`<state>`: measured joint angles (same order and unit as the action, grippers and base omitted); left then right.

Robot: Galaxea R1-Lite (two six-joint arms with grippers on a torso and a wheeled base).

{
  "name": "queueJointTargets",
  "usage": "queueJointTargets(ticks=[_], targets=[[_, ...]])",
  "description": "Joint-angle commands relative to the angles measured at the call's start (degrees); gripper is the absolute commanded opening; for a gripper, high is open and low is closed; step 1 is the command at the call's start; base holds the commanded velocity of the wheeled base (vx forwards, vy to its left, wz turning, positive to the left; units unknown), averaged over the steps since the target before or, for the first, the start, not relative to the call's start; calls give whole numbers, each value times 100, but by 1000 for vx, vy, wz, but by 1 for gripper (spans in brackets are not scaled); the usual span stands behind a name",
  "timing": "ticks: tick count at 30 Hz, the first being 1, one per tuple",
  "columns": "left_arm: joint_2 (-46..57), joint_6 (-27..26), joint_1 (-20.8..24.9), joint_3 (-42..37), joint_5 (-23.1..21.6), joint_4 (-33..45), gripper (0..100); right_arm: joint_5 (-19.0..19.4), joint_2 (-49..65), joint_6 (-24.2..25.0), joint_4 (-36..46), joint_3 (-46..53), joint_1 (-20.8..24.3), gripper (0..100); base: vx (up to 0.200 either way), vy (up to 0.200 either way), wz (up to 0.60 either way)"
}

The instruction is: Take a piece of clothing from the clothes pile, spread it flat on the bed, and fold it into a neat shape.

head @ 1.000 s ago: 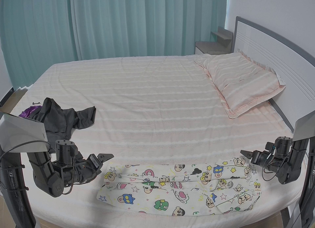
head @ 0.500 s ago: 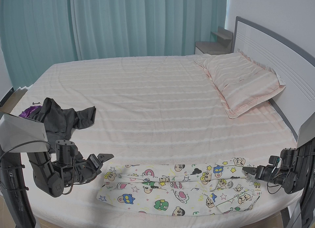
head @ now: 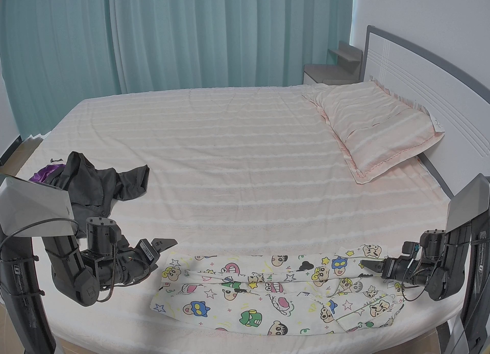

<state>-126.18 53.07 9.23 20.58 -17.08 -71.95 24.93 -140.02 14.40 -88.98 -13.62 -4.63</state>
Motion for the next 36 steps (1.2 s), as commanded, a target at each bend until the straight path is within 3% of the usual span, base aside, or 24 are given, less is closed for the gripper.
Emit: queueJointTargets(ticks=[1,2,12,21,30,36], targets=[[-11,-7,0,-1,-6,-3,100,12,-219,2,-76,-97,68,100,0,0,0],[-11,2,0,-1,-6,-3,100,12,-227,2,-76,-97,77,0,0,0,0],[-11,2,0,-1,3,-3,100,82,133,432,-85,114,103,0,0,0,0],[-11,2,0,-1,3,-3,100,302,546,459,-85,729,-64,0,0,0,0],[-11,2,0,-1,3,-3,100,302,731,353,-76,1177,-275,0,0,0,0],[-11,2,0,-1,3,-3,100,302,300,-77,-85,1327,-275,0,0,0,0]])
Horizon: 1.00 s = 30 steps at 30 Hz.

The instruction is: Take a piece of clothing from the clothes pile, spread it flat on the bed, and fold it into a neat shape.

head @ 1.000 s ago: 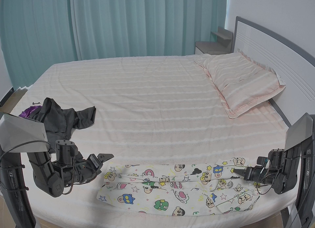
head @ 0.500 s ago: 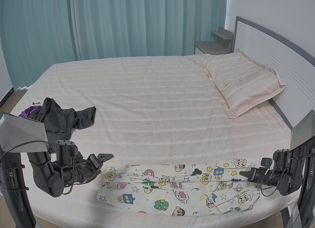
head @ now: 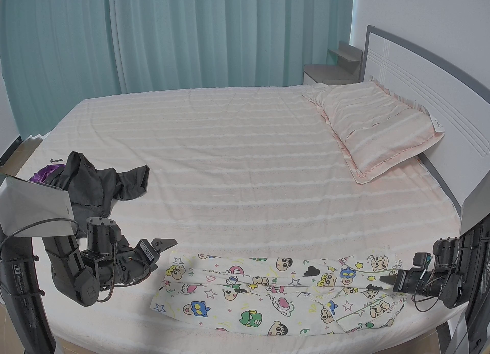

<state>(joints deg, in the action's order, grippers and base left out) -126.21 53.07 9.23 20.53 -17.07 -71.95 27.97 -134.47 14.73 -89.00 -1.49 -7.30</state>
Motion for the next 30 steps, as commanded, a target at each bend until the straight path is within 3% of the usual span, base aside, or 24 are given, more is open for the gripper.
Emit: queueJointTargets(ticks=[1,4,5,17,23,30], targets=[[0,2,0,-5,2,-3,100,-10,-272,-110,-82,105,-8,0,0,0,0],[-9,2,0,4,2,-3,100,-10,-281,-110,-82,105,-8,0,0,0,0],[-9,2,0,4,2,-3,100,-19,-290,-110,-82,114,-8,100,0,0,0],[0,2,0,4,-7,-3,100,-160,114,-40,-82,131,-404,100,0,0,0],[35,20,18,21,-7,-3,100,-1179,1134,1050,-82,140,-272,100,0,0,0],[53,46,334,-119,10,-3,100,-1496,1582,2017,-73,140,273,100,0,0,0]])
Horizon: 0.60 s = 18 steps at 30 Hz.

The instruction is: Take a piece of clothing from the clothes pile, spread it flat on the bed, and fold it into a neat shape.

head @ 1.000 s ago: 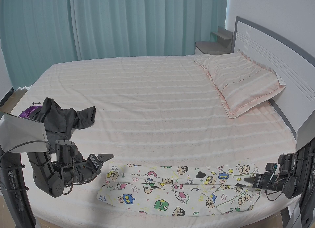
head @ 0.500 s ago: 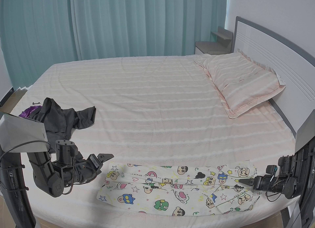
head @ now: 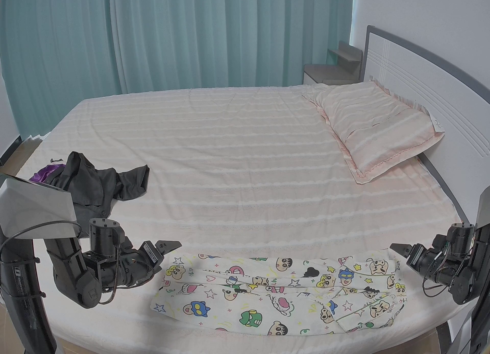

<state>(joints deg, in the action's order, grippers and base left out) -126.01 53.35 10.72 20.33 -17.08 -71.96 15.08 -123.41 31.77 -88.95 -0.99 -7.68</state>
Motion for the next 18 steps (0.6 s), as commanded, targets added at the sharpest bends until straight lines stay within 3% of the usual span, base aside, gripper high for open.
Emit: queueJointTargets(ticks=[1,4,7,18], targets=[[33,18,185,-109,12,-2,100,-216,467,356,-87,90,320,100,0,0,0],[24,18,203,-135,73,-2,100,-242,440,594,-87,90,513,100,0,0,0],[-2,18,220,-126,152,-2,100,-260,581,602,-87,90,539,100,-200,0,0],[-11,-8,291,-117,170,-2,100,-278,642,646,-78,99,601,100,0,0,0]])
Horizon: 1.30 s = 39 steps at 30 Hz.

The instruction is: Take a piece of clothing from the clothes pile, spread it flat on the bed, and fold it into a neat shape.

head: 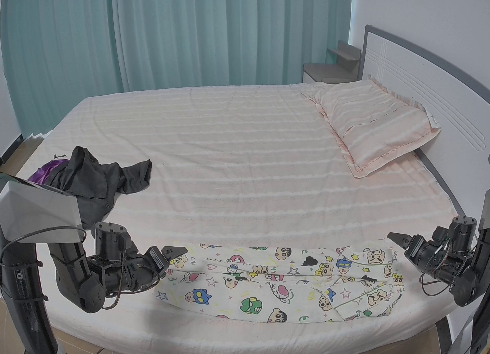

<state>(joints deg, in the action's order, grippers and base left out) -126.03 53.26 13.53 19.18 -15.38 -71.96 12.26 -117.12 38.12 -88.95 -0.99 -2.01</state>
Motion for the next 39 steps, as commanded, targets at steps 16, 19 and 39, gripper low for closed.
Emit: queueJointTargets(ticks=[16,19,39], targets=[[-10,18,-8,34,0,-2,100,-154,57,64,-78,99,210,100,0,150,0],[-10,18,-8,60,0,-2,100,-163,66,64,-78,90,210,100,0,200,0],[-361,-879,721,3426,282,3724,100,-602,277,416,-78,90,772,100,0,0,0]])
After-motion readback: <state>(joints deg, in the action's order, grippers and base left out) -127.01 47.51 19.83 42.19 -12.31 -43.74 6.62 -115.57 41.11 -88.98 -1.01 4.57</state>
